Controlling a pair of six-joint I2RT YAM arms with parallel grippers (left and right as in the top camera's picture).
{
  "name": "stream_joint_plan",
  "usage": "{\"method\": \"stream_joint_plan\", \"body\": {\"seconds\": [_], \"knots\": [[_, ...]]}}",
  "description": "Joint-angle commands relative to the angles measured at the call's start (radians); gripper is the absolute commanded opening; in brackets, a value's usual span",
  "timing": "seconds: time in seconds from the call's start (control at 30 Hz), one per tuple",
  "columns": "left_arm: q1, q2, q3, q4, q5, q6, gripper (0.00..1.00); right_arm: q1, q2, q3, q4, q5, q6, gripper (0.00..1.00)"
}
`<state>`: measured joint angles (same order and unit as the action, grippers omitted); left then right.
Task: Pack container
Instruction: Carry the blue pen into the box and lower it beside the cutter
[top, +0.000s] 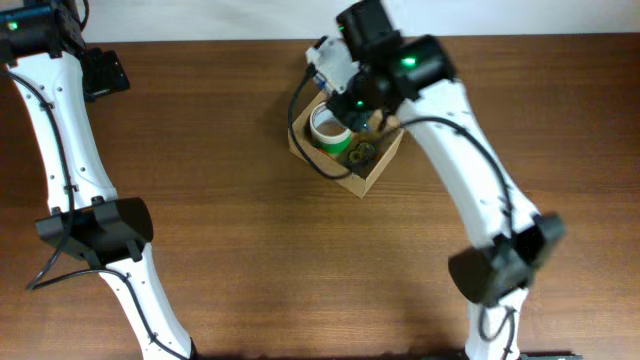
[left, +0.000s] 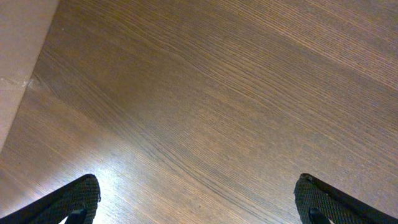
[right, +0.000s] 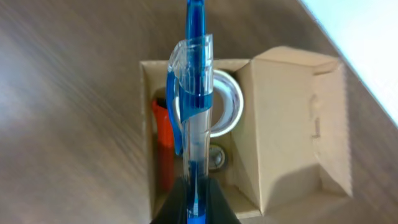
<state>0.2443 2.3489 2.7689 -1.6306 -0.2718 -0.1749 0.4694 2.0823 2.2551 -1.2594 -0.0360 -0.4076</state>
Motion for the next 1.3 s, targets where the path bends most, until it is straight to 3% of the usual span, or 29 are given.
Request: {"method": "stream_joint_plan", "body": {"seconds": [0.0,0.4,1.27], "knots": [[0.003,-0.009,-0.006,0.002,0.004,0.005,1.00,-0.012,0.070,0.011,0.015,0.044,-0.029,0.04],[0.003,-0.009,-0.006,0.002,0.003,0.005,1.00,-0.046,0.215,0.007,0.020,-0.036,0.005,0.04],[0.003,-0.009,-0.006,0.002,0.004,0.005,1.00,-0.039,0.221,-0.165,0.019,-0.156,0.023,0.04]]}}
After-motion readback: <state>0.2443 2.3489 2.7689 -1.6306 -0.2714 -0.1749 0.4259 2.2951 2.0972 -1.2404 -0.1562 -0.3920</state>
